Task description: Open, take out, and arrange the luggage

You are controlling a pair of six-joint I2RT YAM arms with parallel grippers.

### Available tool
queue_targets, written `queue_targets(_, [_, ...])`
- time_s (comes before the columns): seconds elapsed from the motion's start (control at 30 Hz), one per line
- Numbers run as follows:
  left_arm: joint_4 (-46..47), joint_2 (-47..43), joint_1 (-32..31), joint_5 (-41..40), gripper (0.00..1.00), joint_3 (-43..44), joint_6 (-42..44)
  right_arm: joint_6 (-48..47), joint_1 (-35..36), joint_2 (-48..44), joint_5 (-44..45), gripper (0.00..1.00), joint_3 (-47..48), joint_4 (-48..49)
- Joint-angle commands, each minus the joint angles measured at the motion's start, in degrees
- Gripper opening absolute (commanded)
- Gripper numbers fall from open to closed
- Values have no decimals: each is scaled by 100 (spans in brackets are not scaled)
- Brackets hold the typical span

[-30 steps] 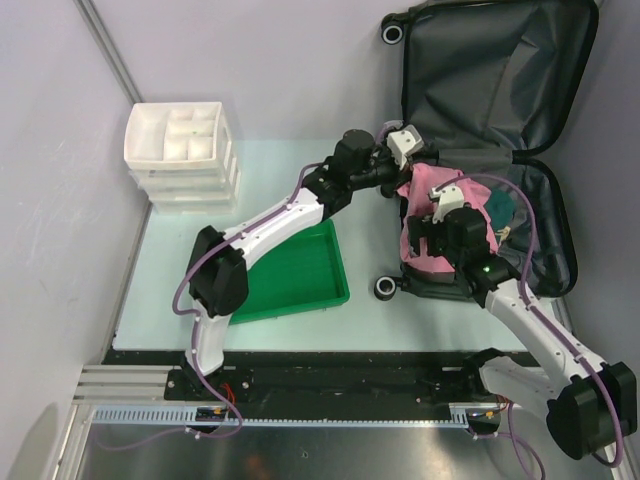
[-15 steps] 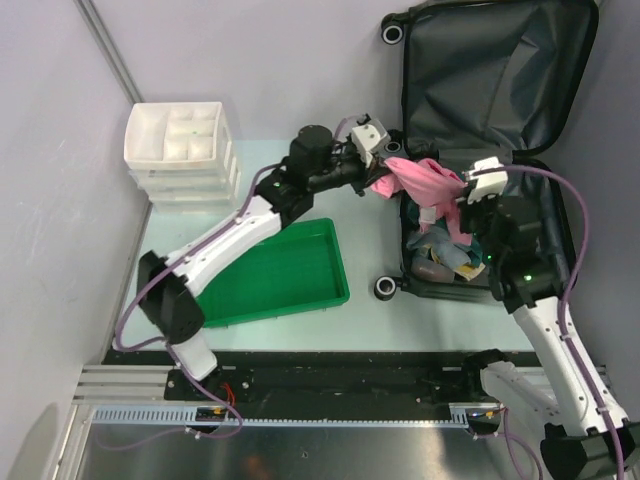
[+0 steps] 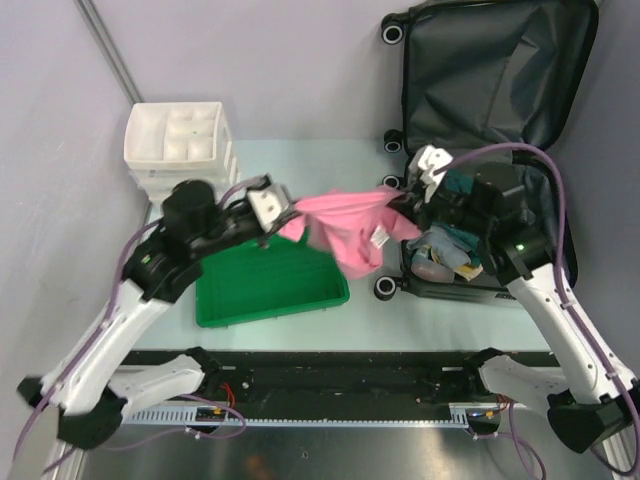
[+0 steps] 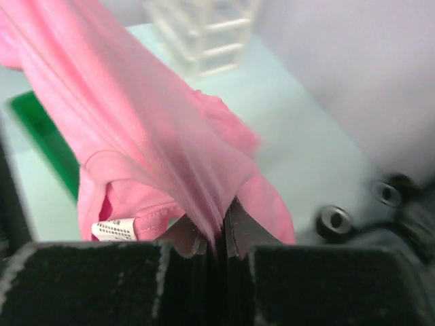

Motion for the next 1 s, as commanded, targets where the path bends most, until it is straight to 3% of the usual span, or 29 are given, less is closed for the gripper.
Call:
queue_targets(0.0, [-1914,-1323,567,-107,0,-404,856,394,597,253,-250,0,263,54])
queue_targets(0.2, [-3858,-2308,611,-853,0,-712,1455,1255,1495,1237,-697,0,219,395])
queue_targets(0.37, [-4213,-2520,611,-1940,0,-1230,1341,1774,1926,2045,-935,0,201,975])
queue_targets(0.5, [-4161,-2091,813,-2049,0,-1521,1297,1941,1935,2836,-1172,0,201,1424])
queue_targets(0.6, [-4003,-1320,1795,-1376,0,-1477,1664,1986,1935,3504,-1296,0,341,1679])
queue_targets(0.63, [-3985,-1098,2546,-1059,0,-1303,1788,1986,1918,3793,-1339,0,394,1697])
queue_targets(0.73, [-4028,-70,3683,-30,0,-733,2236,1986,1795,4417,-1348,0,701,1864])
queue_targets(0.97, [-3924,1600,3802,377,0,-405,2650,1775,1601,5648,-822,0,1729,1619])
